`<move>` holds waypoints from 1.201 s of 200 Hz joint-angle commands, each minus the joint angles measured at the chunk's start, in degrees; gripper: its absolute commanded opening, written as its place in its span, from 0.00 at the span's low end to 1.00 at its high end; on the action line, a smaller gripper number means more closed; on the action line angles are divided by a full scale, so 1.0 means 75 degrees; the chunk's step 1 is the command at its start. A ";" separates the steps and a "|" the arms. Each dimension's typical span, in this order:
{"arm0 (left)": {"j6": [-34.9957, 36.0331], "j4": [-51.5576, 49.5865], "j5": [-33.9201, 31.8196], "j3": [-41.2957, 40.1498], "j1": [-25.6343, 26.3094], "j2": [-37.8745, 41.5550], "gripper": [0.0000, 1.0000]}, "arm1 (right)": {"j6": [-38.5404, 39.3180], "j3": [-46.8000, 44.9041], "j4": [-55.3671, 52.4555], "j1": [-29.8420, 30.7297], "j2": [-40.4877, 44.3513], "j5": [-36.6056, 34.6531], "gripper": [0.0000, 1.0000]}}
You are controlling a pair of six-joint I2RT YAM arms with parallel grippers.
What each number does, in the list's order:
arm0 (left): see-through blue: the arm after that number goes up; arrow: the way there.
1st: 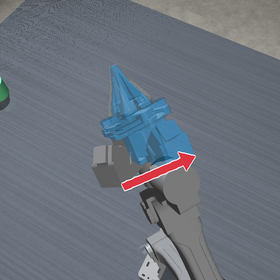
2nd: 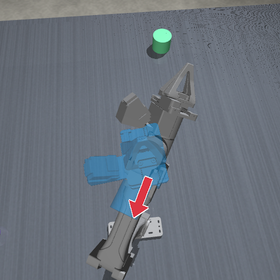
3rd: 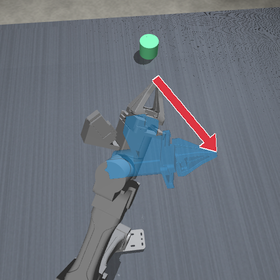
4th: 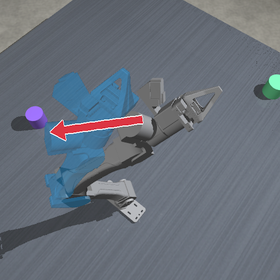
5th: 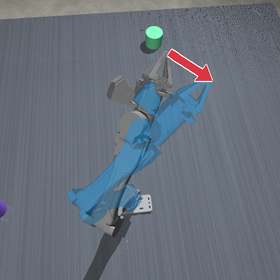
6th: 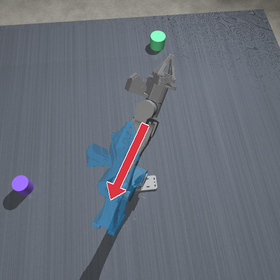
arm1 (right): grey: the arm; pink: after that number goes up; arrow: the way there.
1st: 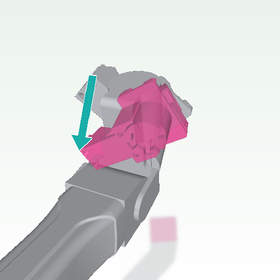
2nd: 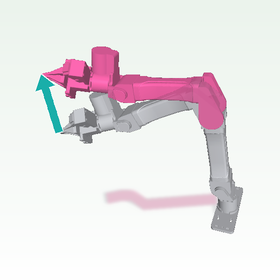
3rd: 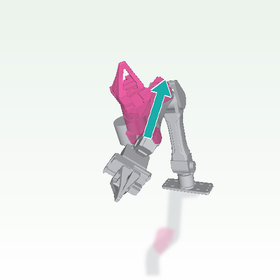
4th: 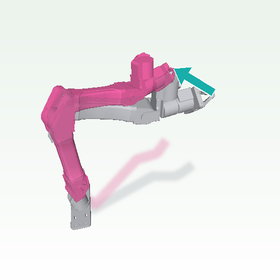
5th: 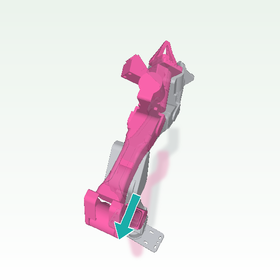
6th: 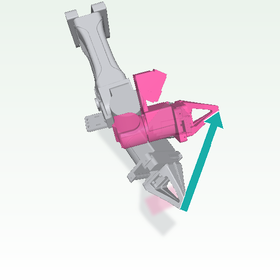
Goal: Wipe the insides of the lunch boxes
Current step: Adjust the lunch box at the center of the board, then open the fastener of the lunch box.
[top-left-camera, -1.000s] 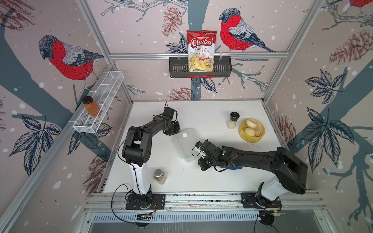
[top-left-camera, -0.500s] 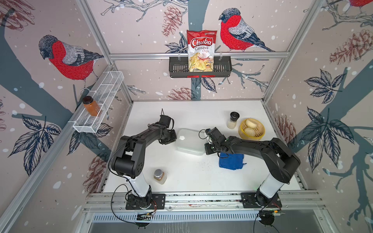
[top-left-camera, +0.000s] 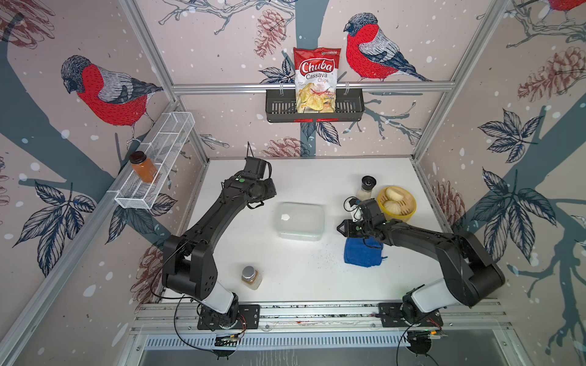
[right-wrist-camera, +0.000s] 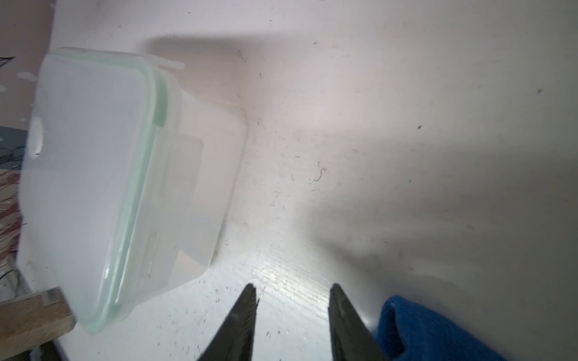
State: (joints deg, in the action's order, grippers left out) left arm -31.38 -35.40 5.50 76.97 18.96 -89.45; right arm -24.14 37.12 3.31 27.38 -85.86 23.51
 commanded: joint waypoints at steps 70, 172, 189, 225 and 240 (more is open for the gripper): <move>-0.0223 0.0725 0.1464 -0.0907 0.1375 -0.1012 0.24 | -0.3248 -0.0958 0.6270 -0.0380 -0.1260 0.3952 0.51; -0.0445 0.1022 0.1467 -0.1397 0.1377 -0.1560 0.22 | -0.6659 -0.1028 1.2038 -0.0495 -0.4267 0.4289 0.53; -0.0445 0.1011 0.1429 -0.1412 0.1375 -0.1585 0.22 | -0.7217 -0.0940 1.2889 -0.0509 -0.4784 0.4279 0.52; -0.0439 0.1005 0.1400 -0.1427 0.1385 -0.1662 0.22 | -0.7681 -0.0854 1.3637 -0.0498 -0.5372 0.4220 0.51; -0.0429 0.0987 0.1376 -0.1426 0.1376 -0.1725 0.22 | -0.7709 -0.0831 1.3739 -0.0498 -0.5419 0.4221 0.50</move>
State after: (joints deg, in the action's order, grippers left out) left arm -34.52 -18.20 19.62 67.20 29.23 -100.71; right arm -79.29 30.50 92.27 23.49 -125.69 55.07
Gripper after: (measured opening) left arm 0.222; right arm 0.510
